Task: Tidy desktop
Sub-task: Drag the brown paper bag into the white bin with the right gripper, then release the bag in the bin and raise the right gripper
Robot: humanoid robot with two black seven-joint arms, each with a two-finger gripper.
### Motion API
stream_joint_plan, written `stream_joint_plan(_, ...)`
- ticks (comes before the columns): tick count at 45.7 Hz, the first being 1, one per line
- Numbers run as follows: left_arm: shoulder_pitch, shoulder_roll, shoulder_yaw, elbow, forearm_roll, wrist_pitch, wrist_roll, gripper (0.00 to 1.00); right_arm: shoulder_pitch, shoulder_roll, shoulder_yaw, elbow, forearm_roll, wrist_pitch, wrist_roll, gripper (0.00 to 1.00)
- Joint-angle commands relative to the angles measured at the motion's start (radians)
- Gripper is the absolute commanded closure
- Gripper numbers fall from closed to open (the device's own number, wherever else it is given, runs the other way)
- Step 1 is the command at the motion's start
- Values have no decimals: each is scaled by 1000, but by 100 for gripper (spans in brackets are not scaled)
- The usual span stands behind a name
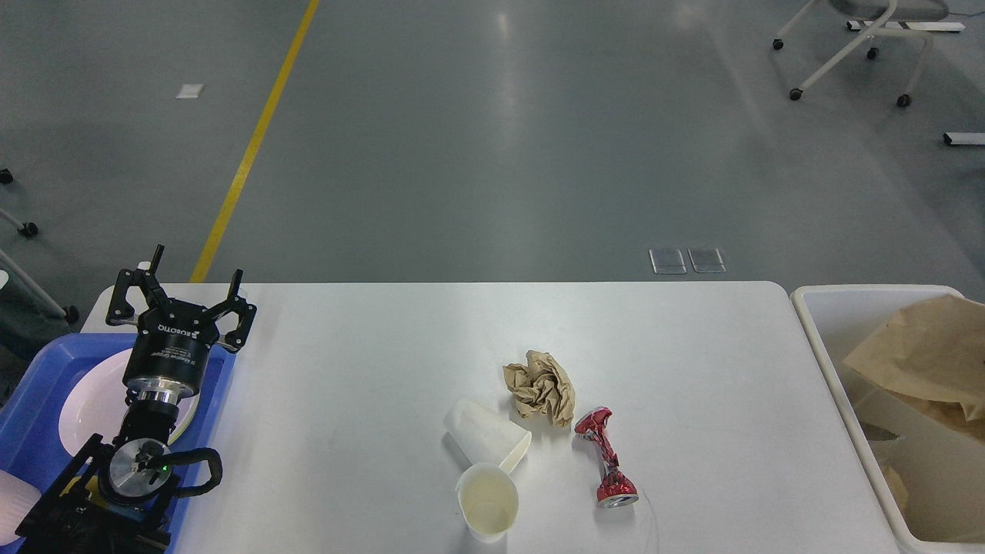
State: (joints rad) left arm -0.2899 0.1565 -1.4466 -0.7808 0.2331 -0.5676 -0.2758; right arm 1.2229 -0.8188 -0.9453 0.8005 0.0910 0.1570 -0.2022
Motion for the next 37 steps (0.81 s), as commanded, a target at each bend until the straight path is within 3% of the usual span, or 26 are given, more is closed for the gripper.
stream_joint_plan(1, 0, 0, 0, 0, 0, 0, 0, 4, -247, 44, 229, -184, 1, -88, 0, 100)
stream_joint_plan(10, 0, 0, 0, 0, 0, 0, 0, 4, -486, 227, 399, -481, -1, -148, -2, 100)
stream_joint_plan(24, 0, 0, 0, 0, 0, 0, 0, 4, -579, 379, 393, -607, -2, -160, -2, 100)
stream_joint_plan(37, 0, 0, 0, 0, 0, 0, 1, 4, -605, 406, 395, -644, -1, -160, -2, 100)
